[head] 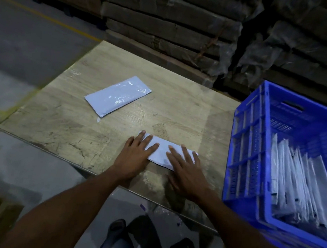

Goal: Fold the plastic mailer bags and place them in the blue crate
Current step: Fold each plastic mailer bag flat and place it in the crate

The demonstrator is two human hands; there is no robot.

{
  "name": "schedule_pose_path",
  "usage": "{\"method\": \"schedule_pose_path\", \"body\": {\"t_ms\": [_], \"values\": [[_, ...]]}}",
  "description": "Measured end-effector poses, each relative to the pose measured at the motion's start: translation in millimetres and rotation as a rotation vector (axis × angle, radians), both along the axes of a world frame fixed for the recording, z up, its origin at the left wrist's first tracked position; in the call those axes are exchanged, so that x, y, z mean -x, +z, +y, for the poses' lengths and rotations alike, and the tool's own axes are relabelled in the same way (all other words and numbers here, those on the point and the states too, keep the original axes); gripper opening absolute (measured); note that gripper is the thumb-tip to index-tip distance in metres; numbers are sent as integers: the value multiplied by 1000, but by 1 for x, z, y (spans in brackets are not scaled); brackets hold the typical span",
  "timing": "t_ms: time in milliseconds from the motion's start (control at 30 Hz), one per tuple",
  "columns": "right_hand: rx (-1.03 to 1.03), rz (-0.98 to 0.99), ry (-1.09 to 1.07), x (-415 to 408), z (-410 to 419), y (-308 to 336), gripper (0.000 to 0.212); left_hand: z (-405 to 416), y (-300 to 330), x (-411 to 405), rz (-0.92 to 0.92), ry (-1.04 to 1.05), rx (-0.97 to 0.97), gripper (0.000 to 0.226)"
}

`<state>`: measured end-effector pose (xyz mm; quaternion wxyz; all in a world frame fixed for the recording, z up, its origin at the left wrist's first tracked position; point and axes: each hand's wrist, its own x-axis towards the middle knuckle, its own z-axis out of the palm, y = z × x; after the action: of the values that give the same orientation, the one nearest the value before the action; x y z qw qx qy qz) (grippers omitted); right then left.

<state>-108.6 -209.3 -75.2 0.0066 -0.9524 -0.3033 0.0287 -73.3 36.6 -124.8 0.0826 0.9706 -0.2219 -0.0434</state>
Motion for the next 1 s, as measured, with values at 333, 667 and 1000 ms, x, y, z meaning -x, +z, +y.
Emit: {"method": "schedule_pose_path", "body": {"t_ms": [333,667,1000], "values": [[62,-149,240,-12,6,6,23,-2,2,1,24,54,449,79],[-82,30,55,-23,-26,46,26,-14,-14,18,-117,147,386,88],[-422,-196,-212,-21,-81,129,34,-31,4,5,-15,149,57,61]]}}
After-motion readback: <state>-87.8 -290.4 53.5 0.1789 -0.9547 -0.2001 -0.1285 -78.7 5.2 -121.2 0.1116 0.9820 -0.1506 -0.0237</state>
